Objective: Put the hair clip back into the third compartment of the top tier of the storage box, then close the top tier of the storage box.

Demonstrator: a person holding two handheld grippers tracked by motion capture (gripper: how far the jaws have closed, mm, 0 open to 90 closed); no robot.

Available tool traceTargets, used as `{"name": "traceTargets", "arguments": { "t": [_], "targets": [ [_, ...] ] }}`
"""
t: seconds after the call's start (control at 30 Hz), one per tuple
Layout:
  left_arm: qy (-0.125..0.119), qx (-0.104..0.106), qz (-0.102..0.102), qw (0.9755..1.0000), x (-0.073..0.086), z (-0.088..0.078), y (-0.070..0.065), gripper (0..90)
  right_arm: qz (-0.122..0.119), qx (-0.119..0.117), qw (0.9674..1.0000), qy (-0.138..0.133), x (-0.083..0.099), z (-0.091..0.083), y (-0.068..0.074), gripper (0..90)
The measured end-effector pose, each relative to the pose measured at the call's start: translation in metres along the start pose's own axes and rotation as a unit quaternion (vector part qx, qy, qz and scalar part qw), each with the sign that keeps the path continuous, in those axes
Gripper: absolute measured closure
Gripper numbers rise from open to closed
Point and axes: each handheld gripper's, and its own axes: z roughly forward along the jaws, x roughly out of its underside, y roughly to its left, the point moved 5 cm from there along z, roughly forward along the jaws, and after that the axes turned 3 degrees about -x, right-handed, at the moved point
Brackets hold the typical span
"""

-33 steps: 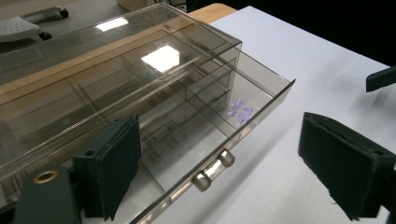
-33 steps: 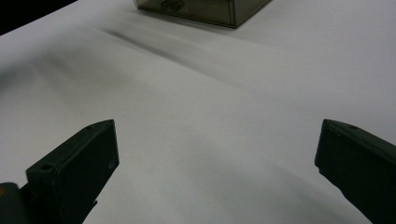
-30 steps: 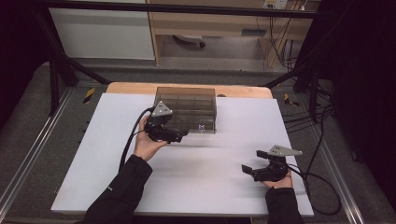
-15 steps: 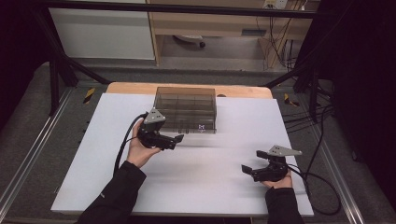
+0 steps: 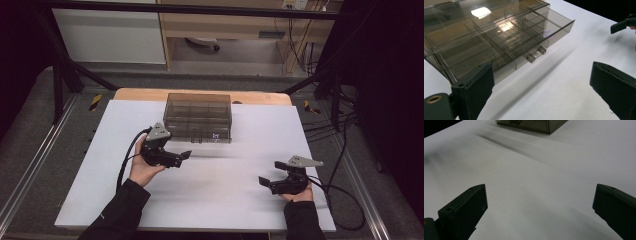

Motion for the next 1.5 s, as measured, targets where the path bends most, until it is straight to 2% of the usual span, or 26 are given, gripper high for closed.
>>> {"name": "traceTargets", "arguments": {
  "t": [0.27,0.83,1.3,1.5],
  "targets": [
    [0.003,0.003,-0.005,1.0000,0.013,0.000,-0.001,6.1,0.000,0.000,1.0000,0.000,0.000,0.000,0.000,0.3],
    [0.007,0.003,-0.014,0.9999,0.028,0.002,-0.002,10.6,0.001,0.000,1.0000,0.001,0.000,0.000,0.000,0.3],
    [0.018,-0.007,-0.018,0.9997,0.038,0.004,0.000,19.1,0.000,-0.001,1.0000,0.001,0.000,0.000,0.000,0.2],
    [0.021,-0.010,-0.016,0.9996,0.040,0.006,-0.002,25.9,0.000,0.000,1.0000,0.001,0.000,0.000,0.000,0.2]
  ]
}}
